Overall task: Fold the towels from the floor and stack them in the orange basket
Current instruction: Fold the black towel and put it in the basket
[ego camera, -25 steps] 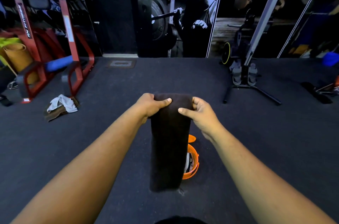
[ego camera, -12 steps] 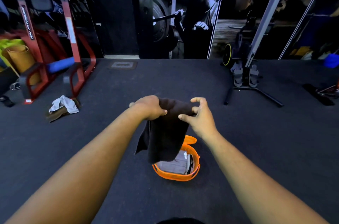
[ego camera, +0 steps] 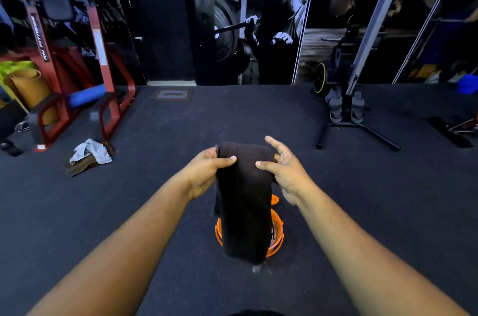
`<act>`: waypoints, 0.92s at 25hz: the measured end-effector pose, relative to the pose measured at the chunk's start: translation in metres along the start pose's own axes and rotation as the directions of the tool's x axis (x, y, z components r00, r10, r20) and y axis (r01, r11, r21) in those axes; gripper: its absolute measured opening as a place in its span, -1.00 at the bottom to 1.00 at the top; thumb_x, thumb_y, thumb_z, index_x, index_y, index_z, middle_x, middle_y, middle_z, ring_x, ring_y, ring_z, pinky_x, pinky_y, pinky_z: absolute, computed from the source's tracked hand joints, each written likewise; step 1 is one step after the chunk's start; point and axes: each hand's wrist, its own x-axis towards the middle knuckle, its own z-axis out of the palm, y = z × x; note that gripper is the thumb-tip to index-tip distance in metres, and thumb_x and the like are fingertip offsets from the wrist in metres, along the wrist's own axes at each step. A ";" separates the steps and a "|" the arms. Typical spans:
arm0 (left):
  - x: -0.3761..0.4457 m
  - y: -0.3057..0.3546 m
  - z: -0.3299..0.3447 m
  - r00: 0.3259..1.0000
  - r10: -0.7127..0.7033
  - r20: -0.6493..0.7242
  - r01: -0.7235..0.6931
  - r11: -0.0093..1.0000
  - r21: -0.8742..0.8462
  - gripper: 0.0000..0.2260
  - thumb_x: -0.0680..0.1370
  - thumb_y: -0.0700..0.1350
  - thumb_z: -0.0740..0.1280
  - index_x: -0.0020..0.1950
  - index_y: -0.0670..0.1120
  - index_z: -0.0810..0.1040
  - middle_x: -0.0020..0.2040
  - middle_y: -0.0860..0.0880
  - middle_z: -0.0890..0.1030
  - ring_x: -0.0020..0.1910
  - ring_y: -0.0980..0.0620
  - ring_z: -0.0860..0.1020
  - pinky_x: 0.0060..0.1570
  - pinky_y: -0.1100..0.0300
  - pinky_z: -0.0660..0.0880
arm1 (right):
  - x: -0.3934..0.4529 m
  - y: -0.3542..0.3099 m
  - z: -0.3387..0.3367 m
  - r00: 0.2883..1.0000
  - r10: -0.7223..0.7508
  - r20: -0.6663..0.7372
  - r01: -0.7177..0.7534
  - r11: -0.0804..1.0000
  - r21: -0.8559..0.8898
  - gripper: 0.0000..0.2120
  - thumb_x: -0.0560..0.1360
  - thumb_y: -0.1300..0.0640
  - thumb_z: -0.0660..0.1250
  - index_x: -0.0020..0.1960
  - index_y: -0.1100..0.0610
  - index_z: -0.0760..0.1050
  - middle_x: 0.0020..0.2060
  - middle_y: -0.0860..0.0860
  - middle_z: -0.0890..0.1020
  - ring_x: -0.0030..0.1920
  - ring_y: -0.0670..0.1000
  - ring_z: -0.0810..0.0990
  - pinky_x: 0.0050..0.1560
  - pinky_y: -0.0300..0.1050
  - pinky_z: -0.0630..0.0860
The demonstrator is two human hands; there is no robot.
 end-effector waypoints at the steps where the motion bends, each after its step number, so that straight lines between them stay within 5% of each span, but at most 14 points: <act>1: -0.001 -0.002 0.002 0.999 -0.033 -0.006 0.033 0.999 -0.012 -0.73 0.64 -0.26 0.32 0.34 -0.25 0.56 0.19 -0.16 0.70 0.15 -0.04 0.69 0.12 0.15 0.62 | 0.001 0.002 -0.002 1.000 -0.030 0.009 0.030 1.000 0.003 -0.28 0.52 0.50 0.34 0.55 -0.01 0.29 0.17 0.01 0.56 -0.06 -0.37 0.65 -0.11 -0.37 0.57; 6: 0.002 -0.008 0.007 0.968 -0.241 -0.076 0.240 0.970 -0.018 -0.67 0.58 0.01 0.44 0.27 -0.14 0.63 0.14 -0.10 0.73 0.18 -0.08 0.68 0.33 -0.05 0.52 | 0.001 0.005 -0.004 0.983 -0.141 0.117 0.145 0.989 -0.026 -0.13 0.55 0.46 0.35 0.61 -0.18 0.09 0.17 0.11 0.67 0.21 0.03 0.67 0.17 -0.07 0.61; 8: 0.005 -0.008 0.009 0.977 -0.141 -0.158 0.161 0.980 0.120 -0.70 0.55 0.05 0.48 0.21 -0.07 0.66 0.07 -0.03 0.75 0.10 0.01 0.71 0.28 0.02 0.56 | 0.004 0.004 -0.009 0.981 -0.191 0.016 0.192 0.975 -0.115 -0.20 0.54 0.39 0.41 0.58 -0.12 0.17 0.02 0.11 0.72 0.09 0.06 0.71 0.16 0.03 0.62; 12: 0.011 -0.009 0.013 0.959 0.085 -0.269 0.020 0.930 0.368 -0.85 0.53 0.03 0.52 0.01 -0.01 0.69 -0.08 0.02 0.75 -0.13 0.17 0.72 -0.15 0.34 0.62 | 0.007 0.004 -0.013 0.956 -0.289 -0.055 0.257 0.912 -0.319 -0.45 0.50 0.30 0.47 0.41 -0.04 0.46 -0.15 0.12 0.68 -0.10 0.02 0.67 0.03 0.12 0.64; 17: 0.023 0.003 -0.008 0.939 0.069 -0.337 0.170 0.758 0.630 -0.31 0.12 0.56 0.43 -0.02 0.07 0.68 -0.10 0.09 0.74 -0.02 0.01 0.70 0.21 -0.14 0.57 | 0.000 0.000 -0.004 0.936 -0.347 -0.066 0.267 0.816 -0.512 -0.59 0.47 0.20 0.54 0.30 -0.01 0.62 -0.02 -0.05 0.74 0.00 -0.16 0.67 0.12 -0.12 0.61; 20: 0.017 0.020 -0.004 0.941 0.056 -0.334 0.252 0.545 0.800 -0.36 0.27 0.56 0.36 0.04 0.07 0.63 -0.04 0.06 0.70 0.05 -0.02 0.63 0.29 -0.15 0.41 | 0.000 -0.003 -0.002 0.900 -0.429 -0.081 0.269 0.690 -0.672 -0.76 0.47 0.00 0.53 0.13 -0.09 0.66 -0.15 -0.12 0.69 -0.08 -0.14 0.63 -0.02 -0.07 0.60; 23: 0.015 0.027 -0.002 0.946 0.030 -0.322 0.242 0.594 0.767 -0.23 0.11 0.66 0.33 -0.01 0.07 0.63 -0.08 0.06 0.70 0.00 -0.03 0.66 0.24 -0.19 0.50 | 0.001 -0.004 0.001 0.880 -0.471 -0.064 0.274 0.612 -0.742 -0.82 0.49 -0.07 0.48 0.08 -0.12 0.63 -0.18 -0.12 0.60 -0.02 -0.07 0.53 0.04 -0.01 0.54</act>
